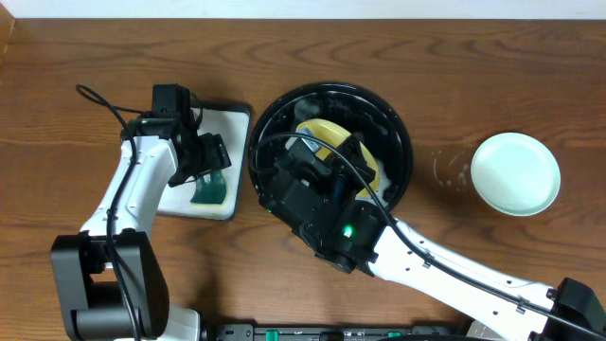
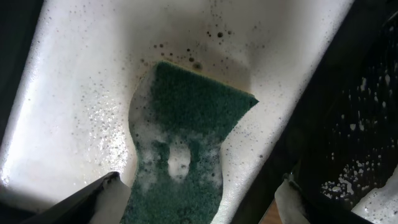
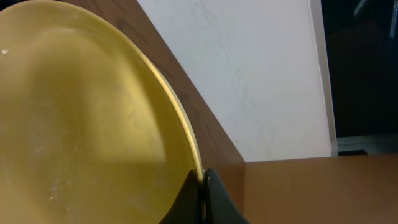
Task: Clean dirty plates on tray and stack at the side
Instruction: 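Lift the yellow plate off the black tray with the right gripper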
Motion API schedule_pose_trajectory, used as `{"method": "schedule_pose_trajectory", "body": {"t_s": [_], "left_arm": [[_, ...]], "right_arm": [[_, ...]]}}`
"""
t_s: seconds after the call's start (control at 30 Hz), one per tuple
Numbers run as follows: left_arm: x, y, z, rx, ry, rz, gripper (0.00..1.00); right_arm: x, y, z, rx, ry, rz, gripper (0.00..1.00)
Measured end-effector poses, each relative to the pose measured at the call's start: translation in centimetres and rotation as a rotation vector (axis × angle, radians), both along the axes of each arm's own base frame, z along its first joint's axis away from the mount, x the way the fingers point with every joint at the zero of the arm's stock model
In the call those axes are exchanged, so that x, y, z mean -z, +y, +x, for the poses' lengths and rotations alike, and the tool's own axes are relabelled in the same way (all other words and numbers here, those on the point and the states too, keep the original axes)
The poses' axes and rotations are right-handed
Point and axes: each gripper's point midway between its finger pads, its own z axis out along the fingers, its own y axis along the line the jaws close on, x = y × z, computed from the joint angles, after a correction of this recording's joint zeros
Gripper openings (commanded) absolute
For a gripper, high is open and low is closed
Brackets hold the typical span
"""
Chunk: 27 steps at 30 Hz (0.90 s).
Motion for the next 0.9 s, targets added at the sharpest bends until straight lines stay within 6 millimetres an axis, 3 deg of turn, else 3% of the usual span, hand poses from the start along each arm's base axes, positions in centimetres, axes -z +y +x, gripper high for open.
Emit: {"method": "schedule_pose_trajectory", "body": {"t_s": [0.4, 0.57, 0.73, 0.9], "left_arm": [[0.0, 0.0, 0.0, 0.000, 0.000, 0.000, 0.81], [0.0, 0.0, 0.0, 0.000, 0.000, 0.000, 0.81], [0.0, 0.0, 0.0, 0.000, 0.000, 0.000, 0.81], [0.0, 0.0, 0.0, 0.000, 0.000, 0.000, 0.81]], "right_arm": [[0.1, 0.1, 0.0, 0.001, 0.002, 0.013, 0.01], [1.8, -0.1, 0.9, -0.004, 0.086, 0.119, 0.01], [4.7, -3.1, 2.9, 0.077, 0.242, 0.278, 0.01], [5.4, -4.7, 3.3, 0.115, 0.327, 0.407, 0.01]]}}
